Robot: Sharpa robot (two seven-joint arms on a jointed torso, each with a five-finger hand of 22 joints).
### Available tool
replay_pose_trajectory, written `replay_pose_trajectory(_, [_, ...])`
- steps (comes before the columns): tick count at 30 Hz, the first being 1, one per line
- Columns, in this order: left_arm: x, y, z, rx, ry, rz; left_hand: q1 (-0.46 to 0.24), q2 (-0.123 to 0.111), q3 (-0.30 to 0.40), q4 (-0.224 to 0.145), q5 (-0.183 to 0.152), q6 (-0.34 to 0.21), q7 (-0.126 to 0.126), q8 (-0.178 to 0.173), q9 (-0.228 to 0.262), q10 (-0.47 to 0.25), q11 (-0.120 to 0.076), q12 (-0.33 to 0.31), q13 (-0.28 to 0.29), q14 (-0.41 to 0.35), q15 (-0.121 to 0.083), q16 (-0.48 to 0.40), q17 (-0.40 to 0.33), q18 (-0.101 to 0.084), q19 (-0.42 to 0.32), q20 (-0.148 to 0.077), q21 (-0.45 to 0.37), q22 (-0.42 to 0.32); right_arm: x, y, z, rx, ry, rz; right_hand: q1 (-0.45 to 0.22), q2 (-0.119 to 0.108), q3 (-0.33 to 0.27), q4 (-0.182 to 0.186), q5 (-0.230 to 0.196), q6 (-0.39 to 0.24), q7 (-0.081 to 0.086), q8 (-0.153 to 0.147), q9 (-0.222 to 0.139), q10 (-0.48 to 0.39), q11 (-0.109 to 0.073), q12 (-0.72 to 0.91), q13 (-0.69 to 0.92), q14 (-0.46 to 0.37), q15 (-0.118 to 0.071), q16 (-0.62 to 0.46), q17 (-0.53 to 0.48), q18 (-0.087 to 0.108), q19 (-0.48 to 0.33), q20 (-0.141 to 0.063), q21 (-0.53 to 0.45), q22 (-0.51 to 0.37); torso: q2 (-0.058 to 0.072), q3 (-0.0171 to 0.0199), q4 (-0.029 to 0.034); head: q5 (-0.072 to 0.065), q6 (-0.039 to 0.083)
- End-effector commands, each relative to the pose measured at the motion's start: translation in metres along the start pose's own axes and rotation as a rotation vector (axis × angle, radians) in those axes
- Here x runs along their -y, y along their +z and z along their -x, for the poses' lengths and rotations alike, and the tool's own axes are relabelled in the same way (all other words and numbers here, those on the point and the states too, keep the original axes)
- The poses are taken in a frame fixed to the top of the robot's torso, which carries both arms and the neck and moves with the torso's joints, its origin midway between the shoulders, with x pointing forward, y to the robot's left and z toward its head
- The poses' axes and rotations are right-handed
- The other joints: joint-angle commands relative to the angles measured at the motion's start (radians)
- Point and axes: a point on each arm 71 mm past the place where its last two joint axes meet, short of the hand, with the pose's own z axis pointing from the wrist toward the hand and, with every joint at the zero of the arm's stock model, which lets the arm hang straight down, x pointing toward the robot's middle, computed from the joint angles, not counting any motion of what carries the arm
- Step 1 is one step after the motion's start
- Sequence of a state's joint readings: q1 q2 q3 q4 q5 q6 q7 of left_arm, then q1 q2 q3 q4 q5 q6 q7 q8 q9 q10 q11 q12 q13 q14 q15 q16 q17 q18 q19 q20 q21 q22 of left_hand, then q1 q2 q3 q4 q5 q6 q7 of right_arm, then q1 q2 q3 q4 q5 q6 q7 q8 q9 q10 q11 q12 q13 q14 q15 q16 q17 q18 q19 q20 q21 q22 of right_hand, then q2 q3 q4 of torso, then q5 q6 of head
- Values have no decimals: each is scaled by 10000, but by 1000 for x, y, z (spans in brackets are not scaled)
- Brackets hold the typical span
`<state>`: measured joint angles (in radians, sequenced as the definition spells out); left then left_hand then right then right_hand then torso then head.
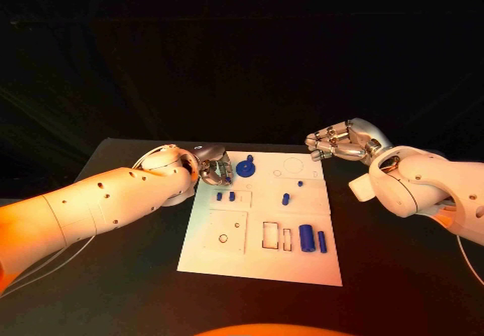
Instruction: Assemble the parts on the task board
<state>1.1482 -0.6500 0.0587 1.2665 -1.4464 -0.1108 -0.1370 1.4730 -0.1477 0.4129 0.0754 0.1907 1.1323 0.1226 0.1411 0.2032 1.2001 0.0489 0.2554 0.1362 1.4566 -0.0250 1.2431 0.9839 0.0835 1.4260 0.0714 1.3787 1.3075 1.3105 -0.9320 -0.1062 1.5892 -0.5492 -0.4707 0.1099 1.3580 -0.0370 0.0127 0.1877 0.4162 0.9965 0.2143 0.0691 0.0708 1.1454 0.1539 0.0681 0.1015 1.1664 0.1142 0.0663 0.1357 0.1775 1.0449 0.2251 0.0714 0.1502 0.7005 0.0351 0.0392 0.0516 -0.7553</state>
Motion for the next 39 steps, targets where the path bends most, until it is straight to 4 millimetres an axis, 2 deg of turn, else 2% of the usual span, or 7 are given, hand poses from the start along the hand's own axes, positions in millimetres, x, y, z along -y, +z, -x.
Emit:
replay_pose_trajectory(1, [2, 1, -3, -275, 29, -112, -99, -6, -18, -23, -43, 86, 4, -48, -5, 57, 27, -64, -15, 24, 6, -23, -14, -185, 38, -24, 4, 103, -1, 0, -1, -113, 4, 84, -63, 39, 49, 10, 44, -75, 1, 7, 13, -66, -3, 44, -16, -30, 0, -15, -16, 71, -80, 24, 8, -10, -7, -2, 3, -3, -7])
replay_pose_trajectory(39, [4, 3, -6, -511, 58, -92, -101, 15, 11, -51, -104, 90, 10, -98, -24, 70, 36, -146, -16, -13, 14, -65, -110, -174, 2, -20, -39, 52, -1, 0, -1, -123, 5, 83, -59, 51, 61, 5, 51, -74, -2, 8, 14, -66, -5, 46, -16, -29, -1, -14, -20, 72, -81, 24, 11, -18, 3, -2, 6, -39, -43])
